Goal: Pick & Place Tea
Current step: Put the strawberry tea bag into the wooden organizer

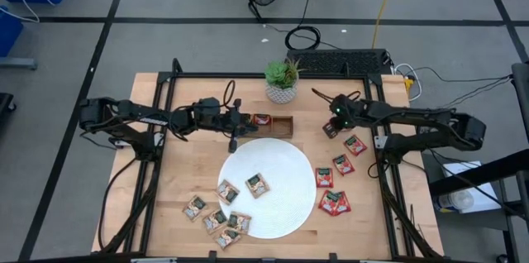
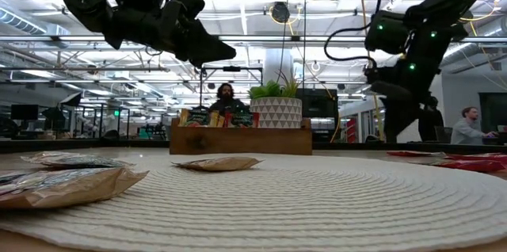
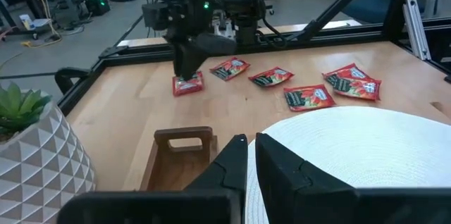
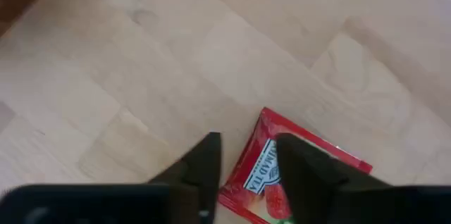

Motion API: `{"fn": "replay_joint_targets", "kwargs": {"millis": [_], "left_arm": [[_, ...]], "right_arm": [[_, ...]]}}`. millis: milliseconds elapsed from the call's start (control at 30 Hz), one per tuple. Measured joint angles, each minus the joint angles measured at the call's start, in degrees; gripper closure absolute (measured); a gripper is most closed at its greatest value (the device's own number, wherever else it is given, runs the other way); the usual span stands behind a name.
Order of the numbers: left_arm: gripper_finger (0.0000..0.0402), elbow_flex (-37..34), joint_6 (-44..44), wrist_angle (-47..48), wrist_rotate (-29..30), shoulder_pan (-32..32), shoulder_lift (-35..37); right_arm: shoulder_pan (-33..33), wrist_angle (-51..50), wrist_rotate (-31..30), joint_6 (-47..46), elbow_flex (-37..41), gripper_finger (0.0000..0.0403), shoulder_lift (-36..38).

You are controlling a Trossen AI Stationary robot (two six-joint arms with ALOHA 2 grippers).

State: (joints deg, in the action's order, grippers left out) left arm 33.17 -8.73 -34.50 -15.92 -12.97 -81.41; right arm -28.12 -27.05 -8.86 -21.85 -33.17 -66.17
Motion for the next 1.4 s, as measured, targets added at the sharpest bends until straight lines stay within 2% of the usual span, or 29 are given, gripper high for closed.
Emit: {"fn": "replay_joint_targets", "kwargs": {"millis": [200, 300, 400, 500, 633, 1000, 1100, 1200, 1333, 1400], "left_arm": [[0.0364, 0.0, 0.0, 0.0, 0.0, 0.0, 0.0], [0.0364, 0.0, 0.0, 0.0, 0.0, 0.0, 0.0], [0.0364, 0.0, 0.0, 0.0, 0.0, 0.0, 0.0], [0.0364, 0.0, 0.0, 0.0, 0.0, 0.0, 0.0], [0.0364, 0.0, 0.0, 0.0, 0.0, 0.0, 0.0], [0.0364, 0.0, 0.0, 0.0, 0.0, 0.0, 0.0], [0.0364, 0.0, 0.0, 0.0, 0.0, 0.0, 0.0], [0.0364, 0.0, 0.0, 0.0, 0.0, 0.0, 0.0], [0.0364, 0.0, 0.0, 0.0, 0.0, 0.0, 0.0], [0.0364, 0.0, 0.0, 0.0, 0.0, 0.0, 0.0]], "right_arm": [[0.0, -0.7, 0.0, 0.0, 0.0, 0.0170, -6.4], [0.0, -0.7, 0.0, -1.2, -0.2, 0.0147, -9.3], [0.0, -2.3, -0.1, -2.9, -0.3, 0.0147, -12.0], [0.0, -5.3, 0.1, -4.6, -0.2, 0.0165, -14.4], [0.1, -8.9, 0.1, -6.7, -0.2, 0.0209, -15.5], [1.3, -10.2, 1.4, -4.8, 0.0, 0.0384, -15.0], [3.6, -7.8, 0.6, -2.8, 0.0, 0.0390, -14.8], [7.3, -7.3, -3.6, -1.6, -1.5, 0.0394, -14.4], [15.2, -9.5, -13.8, 3.1, -5.0, 0.0396, -13.2], [19.5, -5.7, -20.0, 8.9, -7.4, 0.0397, -11.8]]}}
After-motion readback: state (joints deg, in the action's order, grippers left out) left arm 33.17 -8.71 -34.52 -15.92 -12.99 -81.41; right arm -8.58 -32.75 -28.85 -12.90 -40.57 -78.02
